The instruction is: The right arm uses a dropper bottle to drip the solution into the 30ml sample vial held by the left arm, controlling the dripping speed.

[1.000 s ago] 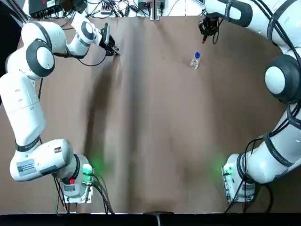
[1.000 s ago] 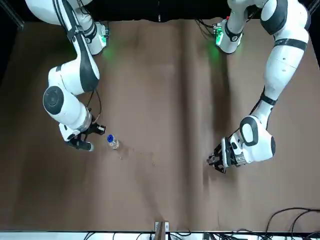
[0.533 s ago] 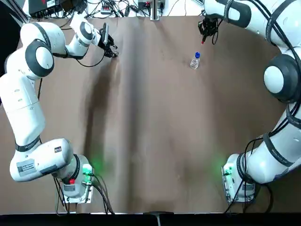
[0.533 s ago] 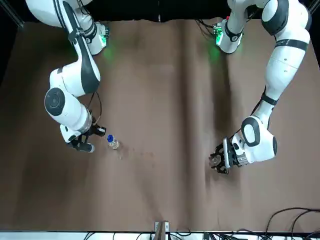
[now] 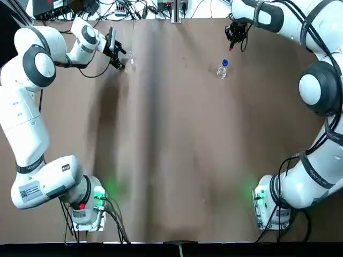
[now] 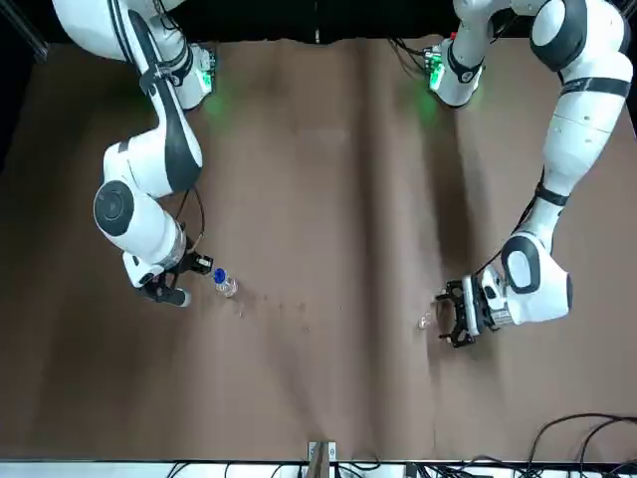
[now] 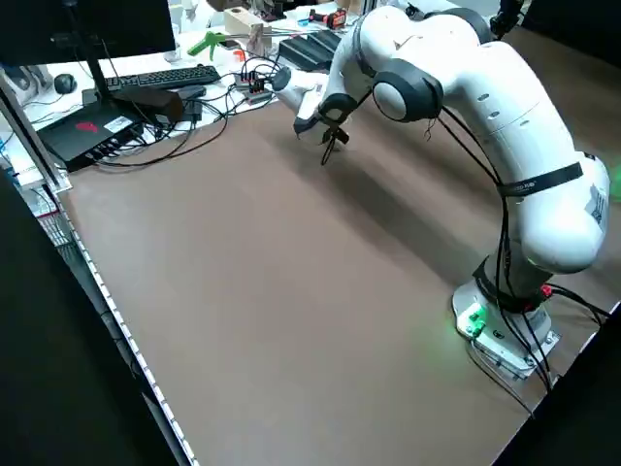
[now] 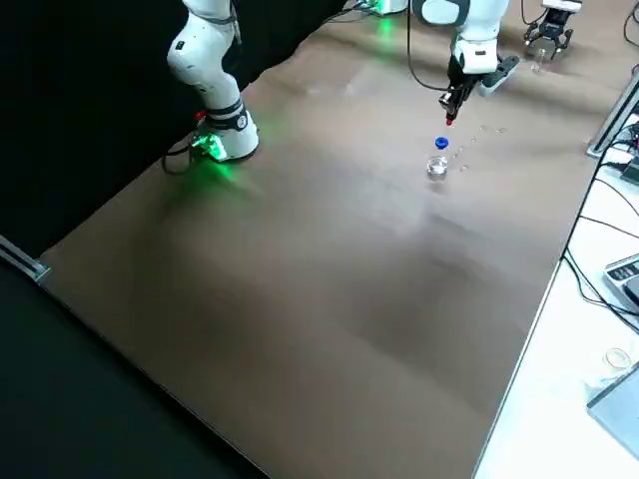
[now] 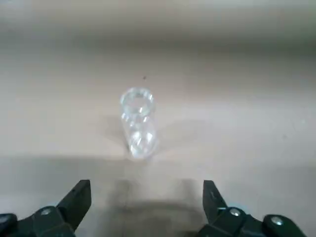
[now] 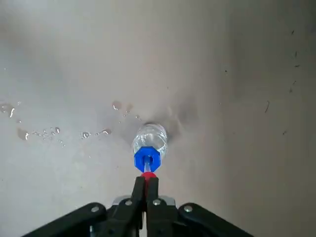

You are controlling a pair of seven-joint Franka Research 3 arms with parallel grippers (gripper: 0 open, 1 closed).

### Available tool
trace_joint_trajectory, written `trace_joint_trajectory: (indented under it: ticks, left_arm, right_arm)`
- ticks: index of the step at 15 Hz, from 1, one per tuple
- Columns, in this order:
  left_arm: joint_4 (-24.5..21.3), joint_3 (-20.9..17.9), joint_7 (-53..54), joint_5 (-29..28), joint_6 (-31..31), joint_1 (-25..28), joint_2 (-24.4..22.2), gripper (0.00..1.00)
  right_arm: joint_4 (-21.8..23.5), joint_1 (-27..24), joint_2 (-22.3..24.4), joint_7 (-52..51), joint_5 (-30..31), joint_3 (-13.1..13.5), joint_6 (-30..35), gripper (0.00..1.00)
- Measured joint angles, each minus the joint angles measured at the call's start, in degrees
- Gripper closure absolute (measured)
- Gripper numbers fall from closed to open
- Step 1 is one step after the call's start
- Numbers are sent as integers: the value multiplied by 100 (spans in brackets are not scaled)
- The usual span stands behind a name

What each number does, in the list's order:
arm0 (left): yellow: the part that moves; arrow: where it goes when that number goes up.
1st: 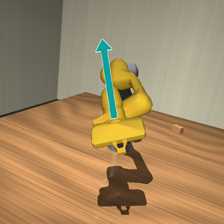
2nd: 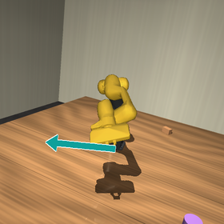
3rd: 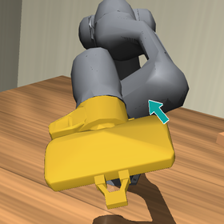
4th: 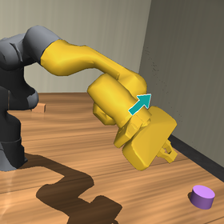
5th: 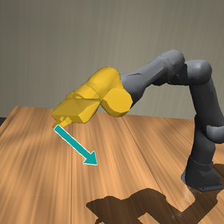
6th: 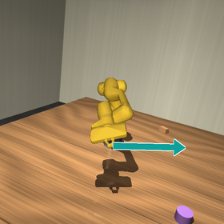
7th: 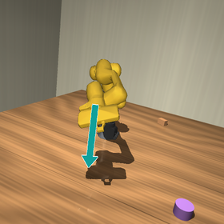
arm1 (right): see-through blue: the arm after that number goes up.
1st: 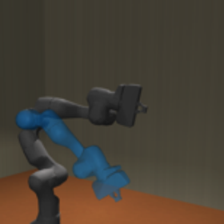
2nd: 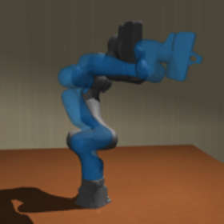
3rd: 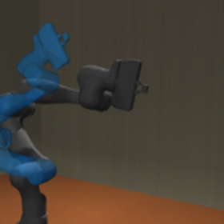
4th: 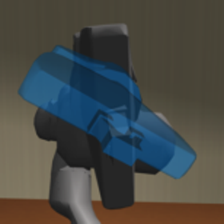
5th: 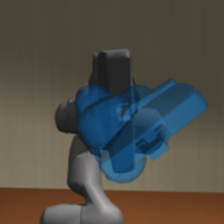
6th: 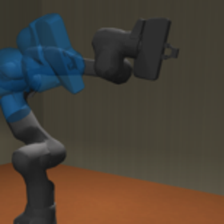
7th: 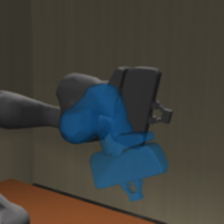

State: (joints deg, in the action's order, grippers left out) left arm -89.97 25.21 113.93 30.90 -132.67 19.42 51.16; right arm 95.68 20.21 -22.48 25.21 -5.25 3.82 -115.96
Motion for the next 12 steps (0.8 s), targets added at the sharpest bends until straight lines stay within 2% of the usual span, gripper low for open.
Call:
trace_joint_trajectory:
  ticks: [3, 5, 7, 12]
  left_arm:
    - [31, -265, -363, -50, 193, 20, -114, 0]
    - [65, -329, -851, -358, 241, 30, -219, 0]
    - [103, -313, -1746, -823, 333, 8, -404, 0]
    - [130, -103, -4277, -1996, 1014, -109, -1011, 0]
  right_arm:
    - [-2, 0, -26, 0, 0, 0, -18, 96]
    - [-2, 1, -27, 0, 0, -2, -27, 96]
    - [-2, 2, -31, 0, 1, -4, -43, 96]
    - [-3, 3, -40, 0, 2, -6, -79, 96]
